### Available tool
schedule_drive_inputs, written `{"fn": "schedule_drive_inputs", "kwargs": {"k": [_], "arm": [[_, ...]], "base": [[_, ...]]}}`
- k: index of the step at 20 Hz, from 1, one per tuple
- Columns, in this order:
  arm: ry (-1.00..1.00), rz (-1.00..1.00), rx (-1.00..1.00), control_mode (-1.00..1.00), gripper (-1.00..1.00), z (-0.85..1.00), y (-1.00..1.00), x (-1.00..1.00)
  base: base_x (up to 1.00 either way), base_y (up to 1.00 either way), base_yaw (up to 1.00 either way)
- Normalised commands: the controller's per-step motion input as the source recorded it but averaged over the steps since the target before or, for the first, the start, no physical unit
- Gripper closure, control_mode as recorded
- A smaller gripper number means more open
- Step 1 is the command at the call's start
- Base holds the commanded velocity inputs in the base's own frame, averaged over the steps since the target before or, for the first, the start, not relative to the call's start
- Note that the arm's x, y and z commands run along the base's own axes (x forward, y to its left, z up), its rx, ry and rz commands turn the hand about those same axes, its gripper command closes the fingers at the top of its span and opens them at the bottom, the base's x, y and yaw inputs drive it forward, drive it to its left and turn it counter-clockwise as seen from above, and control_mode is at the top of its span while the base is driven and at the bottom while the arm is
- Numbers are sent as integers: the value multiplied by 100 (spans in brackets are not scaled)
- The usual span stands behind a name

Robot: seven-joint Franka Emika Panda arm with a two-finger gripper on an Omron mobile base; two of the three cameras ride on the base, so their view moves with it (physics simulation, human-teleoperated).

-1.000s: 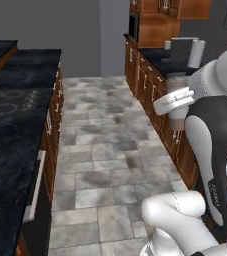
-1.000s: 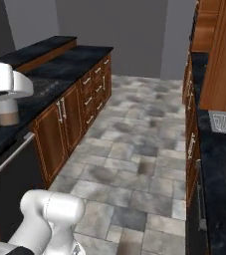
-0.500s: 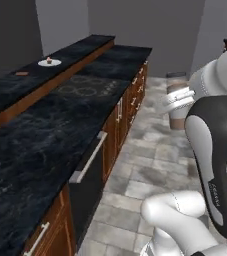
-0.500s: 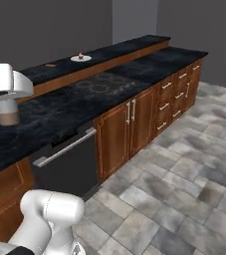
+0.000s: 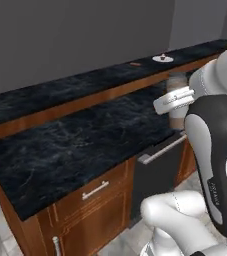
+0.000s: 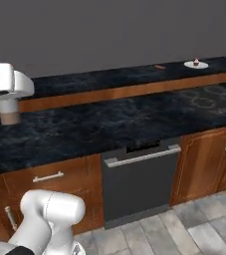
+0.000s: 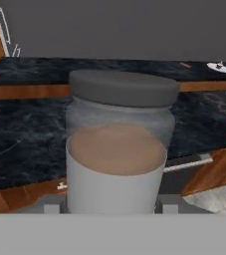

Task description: Take the cinnamon bottle from the cabinet and place it on the dining table, next to the plate with the cupcake. Then take the chocolate from the dining counter and place it on the cupcake plate.

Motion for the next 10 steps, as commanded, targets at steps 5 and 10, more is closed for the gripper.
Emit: {"fn": "schedule_drive_inputs", "kwargs": {"k": [5,10], "arm": [[0,0,0,100,100,0,0,0],[0,0,0,100,100,0,0,0]], "base": [[8,80,62],[20,100,41]]}}
